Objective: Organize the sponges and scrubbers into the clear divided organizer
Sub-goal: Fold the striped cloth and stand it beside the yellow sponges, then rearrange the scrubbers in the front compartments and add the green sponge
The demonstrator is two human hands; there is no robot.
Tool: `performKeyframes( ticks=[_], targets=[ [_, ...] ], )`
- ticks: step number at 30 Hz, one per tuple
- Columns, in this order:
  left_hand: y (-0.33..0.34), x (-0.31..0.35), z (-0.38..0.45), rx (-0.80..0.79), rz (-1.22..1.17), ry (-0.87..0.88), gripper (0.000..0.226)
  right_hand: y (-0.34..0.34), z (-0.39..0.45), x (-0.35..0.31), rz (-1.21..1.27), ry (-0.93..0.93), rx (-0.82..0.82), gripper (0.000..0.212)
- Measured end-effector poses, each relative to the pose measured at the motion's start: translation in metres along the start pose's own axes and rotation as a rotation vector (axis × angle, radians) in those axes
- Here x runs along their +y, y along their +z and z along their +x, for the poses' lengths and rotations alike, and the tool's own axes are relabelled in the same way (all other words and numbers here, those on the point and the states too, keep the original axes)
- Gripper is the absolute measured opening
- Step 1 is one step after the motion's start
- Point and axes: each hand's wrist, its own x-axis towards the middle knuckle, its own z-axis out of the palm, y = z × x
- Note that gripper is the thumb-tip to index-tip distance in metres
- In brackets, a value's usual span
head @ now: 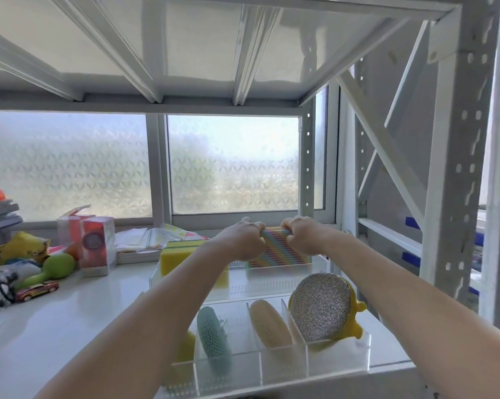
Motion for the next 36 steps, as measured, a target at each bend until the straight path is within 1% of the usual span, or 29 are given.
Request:
performKeyframes(
  ticks=[6,12,17,19,22,28,31,33,36],
  targets=[
    [0.000,0.000,0.000,-0.013,-0.028,0.001,0.050,0.000,0.004,0.000,0.013,0.010,-0.010,0.034],
    [0.003,-0.001,0.000,-0.006,-0.004,-0.006,0.050,0.003,0.000,0.001,-0.008,-0.008,-0.015,0.041],
    [0.002,-0.003,-0.001,0.010,0.026,0.003,0.054,0.003,-0.001,0.003,0.017,-0.010,-0.021,0.048],
    [0.002,-0.003,-0.004,0.053,0.049,0.037,0.058,0.002,-0.002,0.004,0.022,-0.014,-0.011,0.055],
    [-0.004,0.000,-0.011,0.167,0.071,0.120,0.064,-0.001,-0.011,0.004,0.016,-0.053,0.053,0.063],
    [-0.020,0.014,-0.046,0.274,-0.036,0.297,0.066,-0.016,-0.062,-0.002,0.099,-0.148,0.172,0.059],
    [-0.018,0.021,-0.076,0.278,-0.063,0.381,0.063,-0.022,-0.093,-0.002,0.111,-0.157,0.170,0.055],
    [-0.014,0.025,-0.095,0.252,-0.086,0.421,0.060,-0.020,-0.113,-0.001,0.115,-0.154,0.143,0.055],
    [-0.004,0.029,-0.118,0.175,-0.083,0.416,0.061,-0.011,-0.136,0.005,0.075,-0.146,0.103,0.058]
  ],
)
